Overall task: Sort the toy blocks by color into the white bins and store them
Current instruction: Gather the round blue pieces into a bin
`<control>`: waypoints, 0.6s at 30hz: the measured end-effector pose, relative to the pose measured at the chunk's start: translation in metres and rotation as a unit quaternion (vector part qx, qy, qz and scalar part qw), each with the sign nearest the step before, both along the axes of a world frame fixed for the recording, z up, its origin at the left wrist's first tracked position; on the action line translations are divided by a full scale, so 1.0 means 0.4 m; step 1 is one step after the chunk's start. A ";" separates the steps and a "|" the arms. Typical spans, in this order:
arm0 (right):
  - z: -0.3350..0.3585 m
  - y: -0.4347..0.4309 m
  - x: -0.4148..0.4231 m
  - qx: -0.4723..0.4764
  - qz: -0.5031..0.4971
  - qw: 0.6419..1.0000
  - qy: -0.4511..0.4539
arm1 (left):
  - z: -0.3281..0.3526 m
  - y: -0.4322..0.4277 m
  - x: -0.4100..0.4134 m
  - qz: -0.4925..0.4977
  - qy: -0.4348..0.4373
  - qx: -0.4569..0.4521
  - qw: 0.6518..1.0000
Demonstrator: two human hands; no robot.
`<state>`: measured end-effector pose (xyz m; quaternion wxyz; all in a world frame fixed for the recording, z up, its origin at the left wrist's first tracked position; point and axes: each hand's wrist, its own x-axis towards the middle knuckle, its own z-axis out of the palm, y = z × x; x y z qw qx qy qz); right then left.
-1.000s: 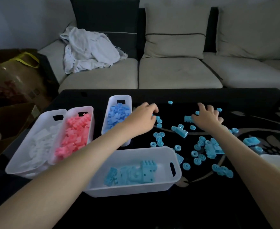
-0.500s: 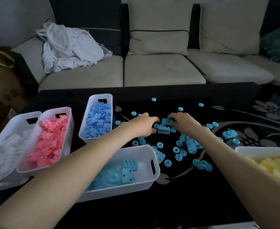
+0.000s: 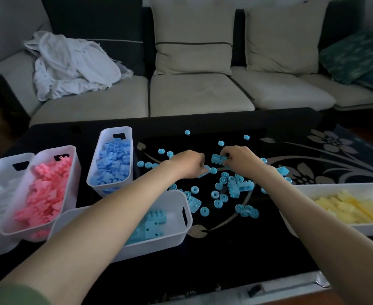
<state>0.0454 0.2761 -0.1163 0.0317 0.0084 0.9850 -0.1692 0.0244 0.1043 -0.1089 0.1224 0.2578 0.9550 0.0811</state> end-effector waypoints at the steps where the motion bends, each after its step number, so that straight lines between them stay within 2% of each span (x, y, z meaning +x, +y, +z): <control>1: 0.000 -0.001 0.002 0.000 -0.001 1.000 0.001 | -0.001 0.003 0.001 0.005 -0.005 -0.009 1.000; 9: 0.080 -0.028 0.079 -0.043 0.018 0.998 0.030 | 0.079 -0.045 0.048 0.044 0.028 0.032 0.998; 14: 0.135 -0.126 0.146 -0.077 0.096 0.991 0.056 | 0.146 -0.202 0.140 0.097 0.042 0.059 0.993; 18: 0.153 -0.222 0.207 -0.111 0.175 0.978 0.027 | 0.177 -0.332 0.243 0.138 0.020 0.059 0.988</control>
